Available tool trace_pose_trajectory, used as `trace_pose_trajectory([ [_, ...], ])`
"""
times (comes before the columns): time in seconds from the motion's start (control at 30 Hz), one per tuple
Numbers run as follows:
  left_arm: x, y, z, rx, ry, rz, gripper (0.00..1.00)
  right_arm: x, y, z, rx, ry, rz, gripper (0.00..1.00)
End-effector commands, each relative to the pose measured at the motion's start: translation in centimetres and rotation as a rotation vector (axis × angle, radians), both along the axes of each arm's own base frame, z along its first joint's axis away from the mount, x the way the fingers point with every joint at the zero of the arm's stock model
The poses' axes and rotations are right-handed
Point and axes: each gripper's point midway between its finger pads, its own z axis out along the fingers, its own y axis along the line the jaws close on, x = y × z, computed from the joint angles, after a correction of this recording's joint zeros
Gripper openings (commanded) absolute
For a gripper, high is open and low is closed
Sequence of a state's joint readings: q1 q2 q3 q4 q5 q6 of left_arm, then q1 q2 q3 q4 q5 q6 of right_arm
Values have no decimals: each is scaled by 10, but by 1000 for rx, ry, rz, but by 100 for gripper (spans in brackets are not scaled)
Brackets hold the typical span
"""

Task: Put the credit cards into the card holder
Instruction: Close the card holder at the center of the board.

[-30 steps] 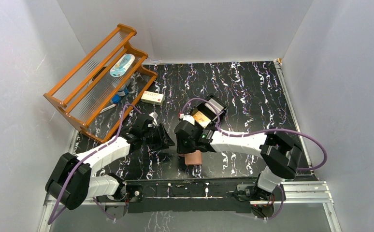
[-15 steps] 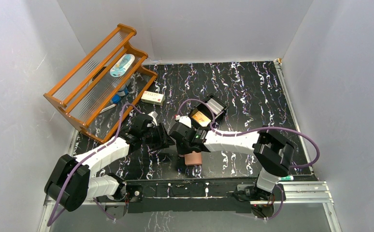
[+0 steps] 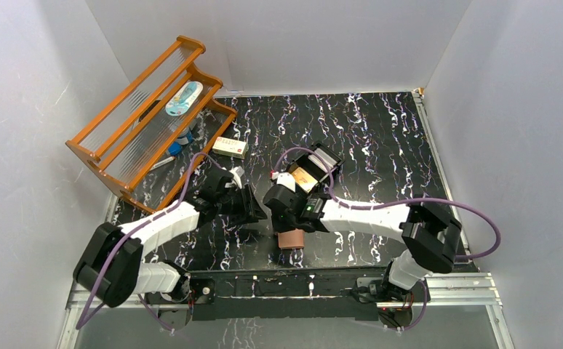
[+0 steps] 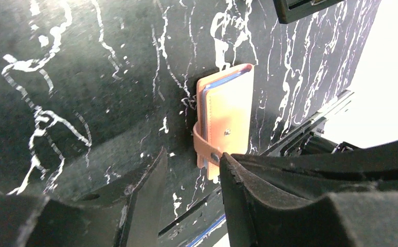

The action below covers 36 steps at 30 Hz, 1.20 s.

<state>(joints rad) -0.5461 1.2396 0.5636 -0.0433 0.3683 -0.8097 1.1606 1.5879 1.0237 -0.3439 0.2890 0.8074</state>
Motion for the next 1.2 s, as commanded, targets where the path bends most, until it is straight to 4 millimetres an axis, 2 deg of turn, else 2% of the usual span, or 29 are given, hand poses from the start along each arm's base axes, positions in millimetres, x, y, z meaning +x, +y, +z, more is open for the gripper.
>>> trace_pose_trajectory([
  [0.0, 8, -25, 19, -84, -17, -122, 39, 3, 5, 17, 82, -52, 0, 0],
  [0.2, 22, -46, 21, -120, -41, -174, 30, 1, -1, 15, 102, -58, -10, 0],
  [0.4, 23, -63, 11, -151, -18, -225, 30, 2, -9, 12, 107, -62, -34, 0],
  [0.5, 18, -68, 3, -136, -6, -246, 32, 3, -13, 11, 110, -63, -43, 0],
  [0.9, 14, -62, -23, 8, -6, -223, 35, 8, -28, 4, 97, -60, -83, 0],
  [1.17, 13, -58, -26, 59, -11, -215, 34, 9, -37, -3, 80, -53, -103, 0],
])
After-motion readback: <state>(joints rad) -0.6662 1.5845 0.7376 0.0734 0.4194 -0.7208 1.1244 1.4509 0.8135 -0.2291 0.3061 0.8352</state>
